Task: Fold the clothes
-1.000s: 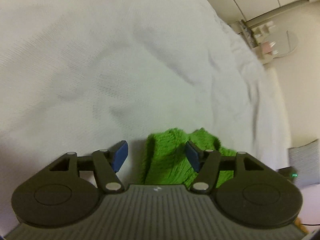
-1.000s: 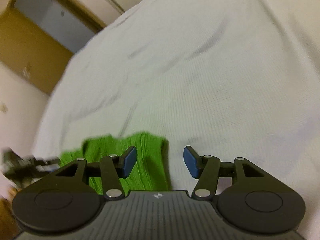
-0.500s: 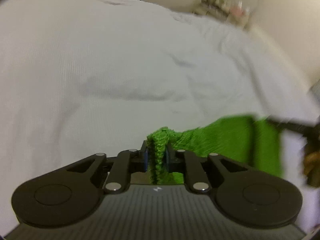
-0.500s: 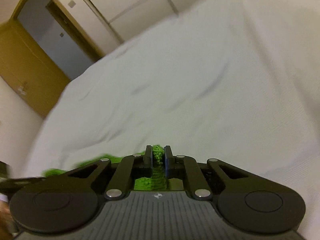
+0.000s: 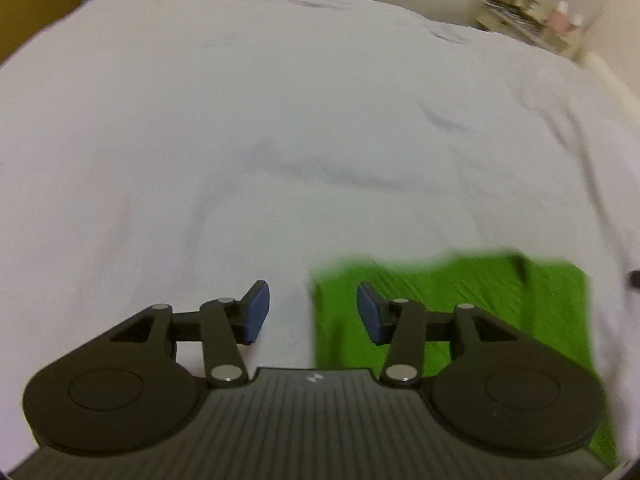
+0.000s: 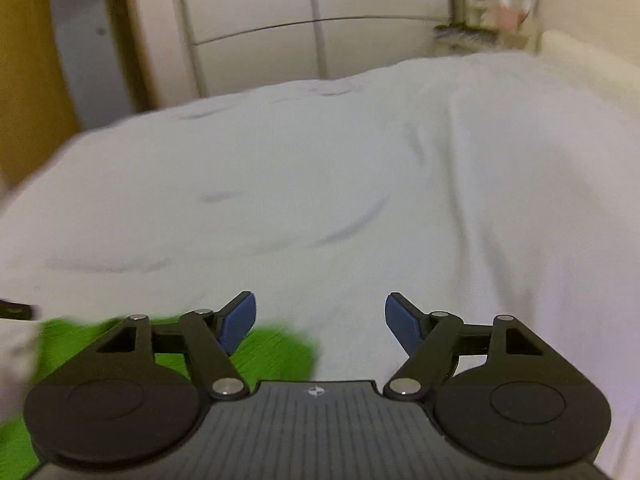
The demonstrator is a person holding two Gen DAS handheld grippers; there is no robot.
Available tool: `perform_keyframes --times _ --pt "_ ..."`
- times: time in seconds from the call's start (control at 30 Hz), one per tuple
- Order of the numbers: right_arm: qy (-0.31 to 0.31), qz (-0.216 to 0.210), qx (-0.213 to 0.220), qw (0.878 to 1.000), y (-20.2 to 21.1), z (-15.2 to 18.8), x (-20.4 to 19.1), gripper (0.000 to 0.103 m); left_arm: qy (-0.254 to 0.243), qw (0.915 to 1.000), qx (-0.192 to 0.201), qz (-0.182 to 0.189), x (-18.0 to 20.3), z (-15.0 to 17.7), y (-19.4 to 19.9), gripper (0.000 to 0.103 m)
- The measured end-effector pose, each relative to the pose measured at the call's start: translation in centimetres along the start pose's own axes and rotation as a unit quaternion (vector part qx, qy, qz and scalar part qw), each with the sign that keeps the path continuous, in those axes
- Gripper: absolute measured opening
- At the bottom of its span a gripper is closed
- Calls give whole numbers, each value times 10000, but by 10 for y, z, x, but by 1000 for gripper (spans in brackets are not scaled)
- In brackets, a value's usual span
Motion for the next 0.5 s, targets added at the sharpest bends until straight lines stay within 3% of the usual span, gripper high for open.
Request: perform_keyframes --times 0.07,0.13,0.2,0.27,0.37,0.5 --pt "104 -383 -367 9985 28 29 -13 53 -109 9995 -200 209 23 34 20 42" --pt "174 -681 -813 9942 49 63 -24 46 -221 9984 -418 320 43 79 38 42" --pt "212 -778 -1215 9893 65 101 -33 45 -305 9973 -612 274 58 122 53 42" --pt "215 -732 -1479 9860 78 137 -35 45 -436 9964 -733 -1 63 166 68 43" --pt "481 -372 -1682 9839 109 183 -12 46 -641 9947 -604 -537 68 207 101 46" --pt "691 -149 -1756 9819 150 205 1 46 -478 9889 -874 -1103 62 252 145 47"
Point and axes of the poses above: each gripper's, at about its wrist camera, not at the fingertips, and y roughly against the way its jaws point, x to its right, z to its underside, the point moved 7 cm from there along -y, roughly the way its jaws point
